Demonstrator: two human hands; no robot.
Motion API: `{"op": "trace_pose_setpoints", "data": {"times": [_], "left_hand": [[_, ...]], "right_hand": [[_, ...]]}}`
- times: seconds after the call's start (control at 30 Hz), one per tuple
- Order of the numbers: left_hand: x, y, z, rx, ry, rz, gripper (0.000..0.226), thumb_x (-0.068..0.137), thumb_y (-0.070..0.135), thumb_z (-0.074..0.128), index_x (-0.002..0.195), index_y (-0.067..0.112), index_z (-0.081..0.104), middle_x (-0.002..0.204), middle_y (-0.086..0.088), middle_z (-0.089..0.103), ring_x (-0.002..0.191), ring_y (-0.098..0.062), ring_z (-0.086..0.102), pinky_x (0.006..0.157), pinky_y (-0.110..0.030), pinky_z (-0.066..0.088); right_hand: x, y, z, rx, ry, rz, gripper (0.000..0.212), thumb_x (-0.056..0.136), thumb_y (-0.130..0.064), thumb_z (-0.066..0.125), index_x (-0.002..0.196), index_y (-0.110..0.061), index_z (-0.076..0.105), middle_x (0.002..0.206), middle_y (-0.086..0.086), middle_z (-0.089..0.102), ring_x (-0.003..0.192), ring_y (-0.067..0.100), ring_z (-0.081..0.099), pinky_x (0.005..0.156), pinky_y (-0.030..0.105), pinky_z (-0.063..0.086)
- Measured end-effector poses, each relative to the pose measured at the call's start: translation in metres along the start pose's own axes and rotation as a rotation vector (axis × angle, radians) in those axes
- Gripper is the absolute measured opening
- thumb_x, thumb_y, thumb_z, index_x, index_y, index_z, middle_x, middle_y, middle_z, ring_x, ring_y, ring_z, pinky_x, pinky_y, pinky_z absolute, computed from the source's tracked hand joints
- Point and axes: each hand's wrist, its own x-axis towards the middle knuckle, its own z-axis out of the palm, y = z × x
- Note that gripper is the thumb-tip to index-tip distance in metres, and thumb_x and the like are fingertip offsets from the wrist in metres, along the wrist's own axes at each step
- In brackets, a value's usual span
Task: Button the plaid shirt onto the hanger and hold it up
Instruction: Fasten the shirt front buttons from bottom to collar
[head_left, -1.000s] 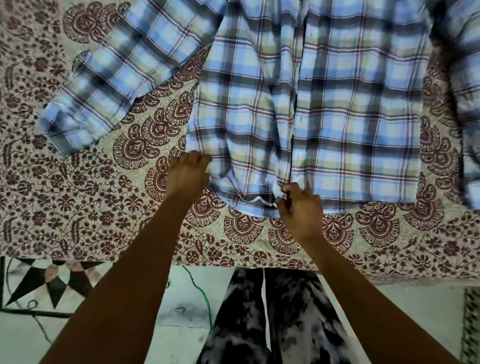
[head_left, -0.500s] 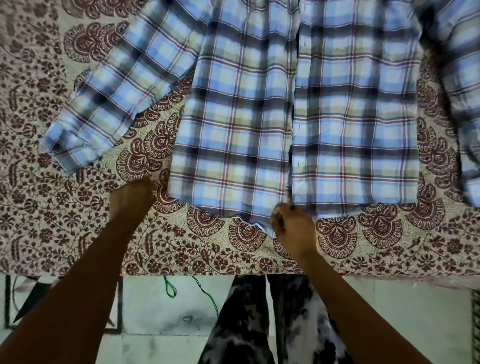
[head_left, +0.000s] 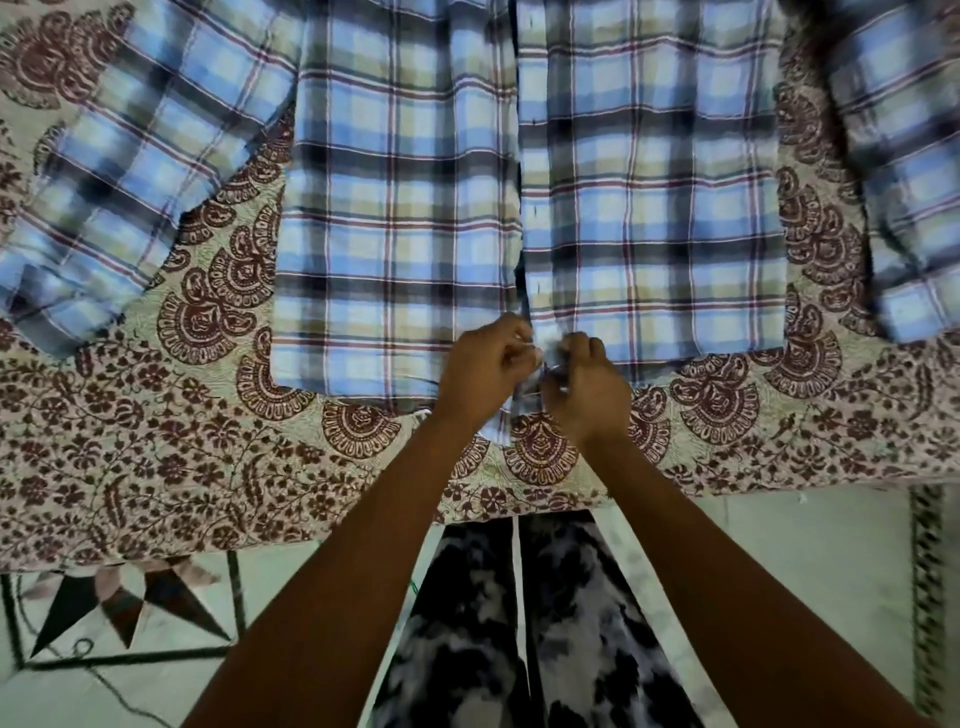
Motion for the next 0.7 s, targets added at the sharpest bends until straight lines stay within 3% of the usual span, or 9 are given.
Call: {"op": "trace_pose_setpoints", "data": {"times": [0.07,0.13,0.23,0.33,0.43,0.53,0.6,0.7], "left_hand": [[0.003,-0.004,0.014,0.182,-0.001,-0.059,0.036,0.078,0.022,0.069,0.108,0.01,0.055,0.1,-0.013,0.063,0.085,-0.028,0.062,0.071,-0.033,0.049],[0.004,-0.012,0.017,0.281,0.038,-0.161,0.031,0.08,0.016,0.064,0.107,0.011,0.049,0.1,-0.014,0.059,0.081,-0.031,0.06,0.065,-0.029,0.044],[0.003,-0.015,0.009,0.056,0.171,-0.218,0.016,0.083,0.009,0.06,0.094,0.011,0.049,0.078,-0.003,0.057,0.062,-0.017,0.053,0.055,-0.021,0.038],[0.005,-0.021,0.0,-0.204,0.242,-0.394,0.018,0.083,0.003,0.057,0.094,0.014,0.048,0.087,-0.003,0.059,0.078,-0.022,0.06,0.067,-0.026,0.044],[0.007,-0.03,0.0,-0.274,0.207,-0.471,0.025,0.082,-0.003,0.05,0.094,0.019,0.044,0.096,-0.002,0.057,0.091,-0.025,0.061,0.07,-0.028,0.042],[0.006,-0.032,0.001,-0.16,0.161,-0.455,0.022,0.083,-0.004,0.047,0.094,0.015,0.046,0.091,-0.002,0.053,0.084,-0.02,0.054,0.059,-0.021,0.035],[0.003,-0.029,0.004,-0.057,0.18,-0.341,0.022,0.081,-0.006,0.048,0.098,0.009,0.051,0.089,-0.004,0.053,0.08,-0.02,0.051,0.064,-0.021,0.034],[-0.001,-0.022,0.009,0.196,0.246,-0.236,0.028,0.081,0.0,0.052,0.104,0.015,0.056,0.107,-0.008,0.056,0.083,-0.024,0.057,0.064,-0.028,0.04]], "right_hand": [[0.003,0.001,-0.006,0.077,0.038,0.042,0.031,0.086,-0.02,0.053,0.116,-0.009,0.05,0.101,0.015,0.064,0.084,0.036,0.063,0.064,0.039,0.051],[0.005,0.007,-0.012,0.069,0.062,0.019,0.031,0.088,-0.018,0.048,0.118,-0.014,0.053,0.09,0.014,0.068,0.08,0.035,0.064,0.064,0.035,0.047],[0.004,0.014,-0.018,0.081,0.019,-0.105,0.038,0.086,-0.019,0.044,0.122,-0.014,0.055,0.081,0.018,0.067,0.076,0.036,0.061,0.062,0.031,0.04],[0.006,0.017,-0.015,0.13,-0.065,-0.121,0.039,0.087,-0.014,0.049,0.126,-0.012,0.053,0.094,0.018,0.065,0.087,0.034,0.059,0.068,0.033,0.045],[0.008,0.013,-0.01,0.17,-0.021,-0.114,0.037,0.086,-0.009,0.051,0.123,-0.01,0.053,0.112,0.016,0.056,0.096,0.034,0.058,0.077,0.037,0.049],[0.009,0.007,-0.007,0.257,0.016,-0.139,0.034,0.087,-0.008,0.051,0.121,-0.009,0.051,0.114,0.015,0.061,0.096,0.034,0.062,0.077,0.039,0.052],[0.01,0.005,-0.008,0.321,0.02,-0.113,0.03,0.089,-0.01,0.051,0.119,-0.009,0.053,0.11,0.015,0.066,0.095,0.033,0.064,0.078,0.037,0.053],[0.015,0.007,-0.008,0.377,0.032,-0.04,0.029,0.09,-0.011,0.051,0.118,-0.006,0.057,0.1,0.019,0.068,0.088,0.034,0.064,0.072,0.03,0.046]]}}
